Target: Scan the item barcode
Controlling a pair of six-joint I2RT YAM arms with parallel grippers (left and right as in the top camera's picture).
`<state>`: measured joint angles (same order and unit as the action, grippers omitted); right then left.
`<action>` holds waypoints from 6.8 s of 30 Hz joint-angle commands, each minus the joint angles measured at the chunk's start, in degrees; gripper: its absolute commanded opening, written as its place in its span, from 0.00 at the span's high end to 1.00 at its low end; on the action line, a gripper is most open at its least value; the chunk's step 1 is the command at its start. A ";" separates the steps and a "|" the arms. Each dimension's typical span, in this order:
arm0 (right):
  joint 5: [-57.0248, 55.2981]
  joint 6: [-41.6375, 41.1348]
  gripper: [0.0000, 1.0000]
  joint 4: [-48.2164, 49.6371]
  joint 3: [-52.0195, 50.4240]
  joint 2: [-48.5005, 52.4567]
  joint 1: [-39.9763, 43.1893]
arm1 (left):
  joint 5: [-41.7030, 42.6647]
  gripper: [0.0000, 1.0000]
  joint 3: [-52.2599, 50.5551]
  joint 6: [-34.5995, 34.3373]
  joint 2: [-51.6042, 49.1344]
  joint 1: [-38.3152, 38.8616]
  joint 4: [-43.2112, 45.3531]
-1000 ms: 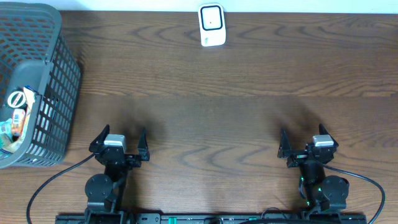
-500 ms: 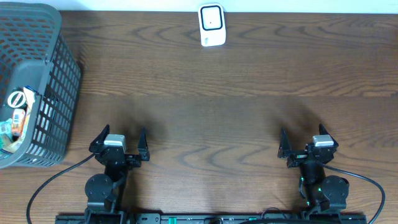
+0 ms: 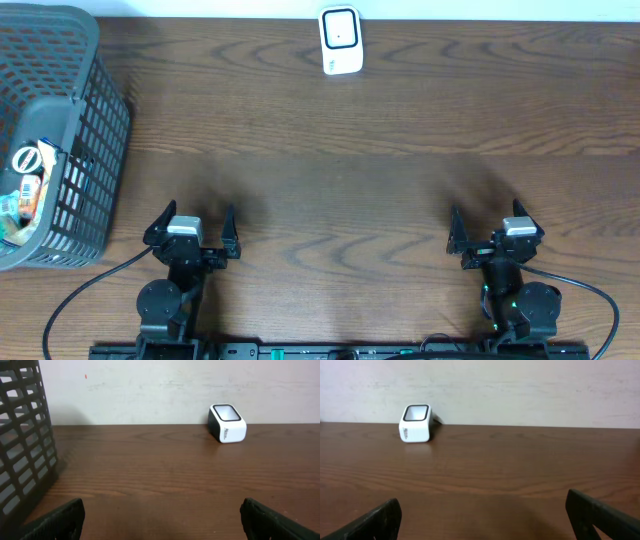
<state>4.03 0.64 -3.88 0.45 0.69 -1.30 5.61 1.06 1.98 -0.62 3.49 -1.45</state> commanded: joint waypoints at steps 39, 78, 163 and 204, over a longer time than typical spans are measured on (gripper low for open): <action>-0.48 0.26 0.01 -0.22 -0.09 -0.31 0.13 | 0.13 0.02 -0.83 0.81 0.39 0.20 -2.27; -0.48 0.26 0.01 -0.22 -0.09 -0.31 0.13 | 15.80 0.03 3.89 -29.38 -0.07 0.17 29.16; -0.48 0.26 0.01 -0.22 -0.09 -0.31 0.13 | -13.20 0.02 124.34 -16.63 -104.85 -39.91 -70.10; -0.48 0.26 0.01 -0.22 -0.09 -0.31 0.13 | -10.12 0.07 91.69 10.29 -111.45 -42.42 -60.22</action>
<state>4.01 0.64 -3.88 0.43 0.69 -1.30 -5.28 93.23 10.76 -110.63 -38.81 -62.02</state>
